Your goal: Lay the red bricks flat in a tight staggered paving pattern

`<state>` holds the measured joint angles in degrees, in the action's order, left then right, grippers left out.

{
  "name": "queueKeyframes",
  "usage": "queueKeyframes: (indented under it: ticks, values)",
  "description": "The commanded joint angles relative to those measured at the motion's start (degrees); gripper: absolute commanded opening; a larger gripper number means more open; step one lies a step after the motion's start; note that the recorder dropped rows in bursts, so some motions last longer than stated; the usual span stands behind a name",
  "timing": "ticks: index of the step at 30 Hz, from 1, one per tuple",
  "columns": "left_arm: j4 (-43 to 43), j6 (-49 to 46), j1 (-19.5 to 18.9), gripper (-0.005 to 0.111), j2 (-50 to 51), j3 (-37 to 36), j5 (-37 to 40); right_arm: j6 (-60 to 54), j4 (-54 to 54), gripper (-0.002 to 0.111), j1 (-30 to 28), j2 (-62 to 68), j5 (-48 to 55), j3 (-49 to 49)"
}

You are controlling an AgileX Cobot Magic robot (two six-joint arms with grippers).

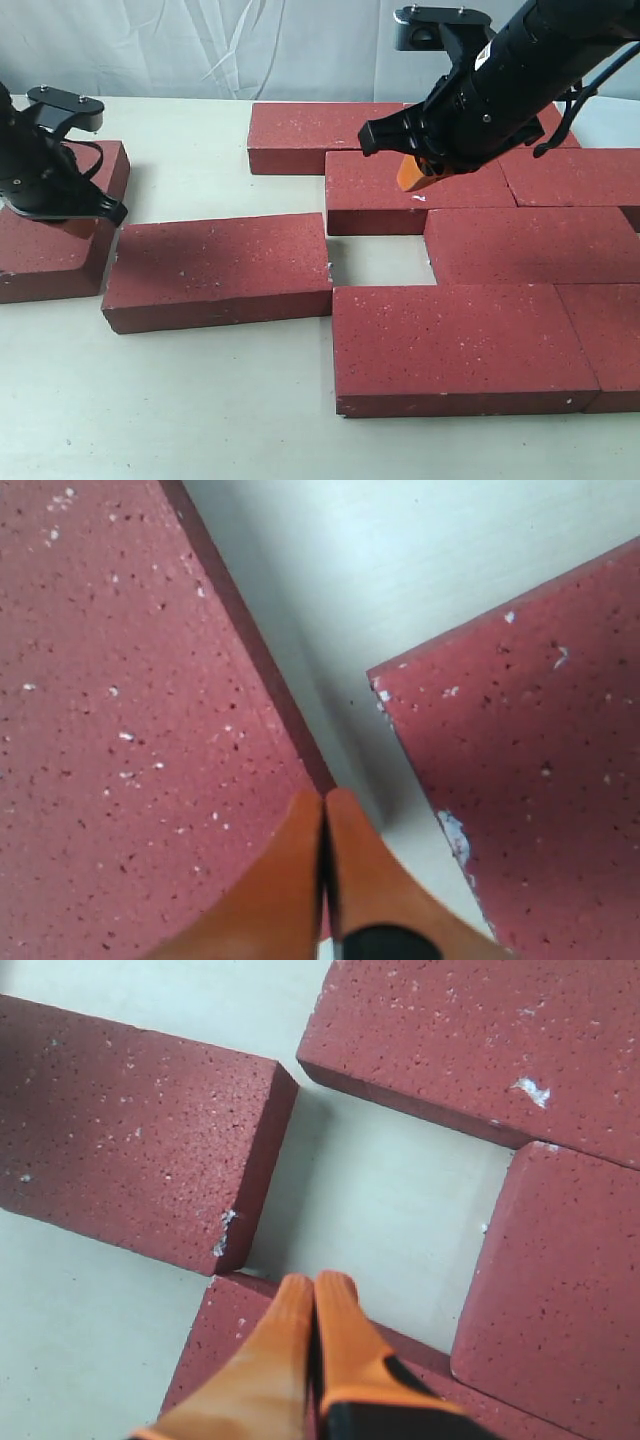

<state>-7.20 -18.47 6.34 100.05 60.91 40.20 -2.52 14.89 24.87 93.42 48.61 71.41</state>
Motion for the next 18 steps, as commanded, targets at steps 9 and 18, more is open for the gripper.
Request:
queueKeyframes:
  ticks: [9,18]
  values:
    - [-8.46,-4.56,0.13,0.000,5.46,0.09,0.91,-0.42,0.03,-0.001,-0.27,-0.51,-0.46,-0.23]
    - [-10.29,-8.67,0.13,0.000,8.45,0.09,-0.75,-0.42,0.03,-0.001,-0.27,-0.51,-0.56,-0.23]
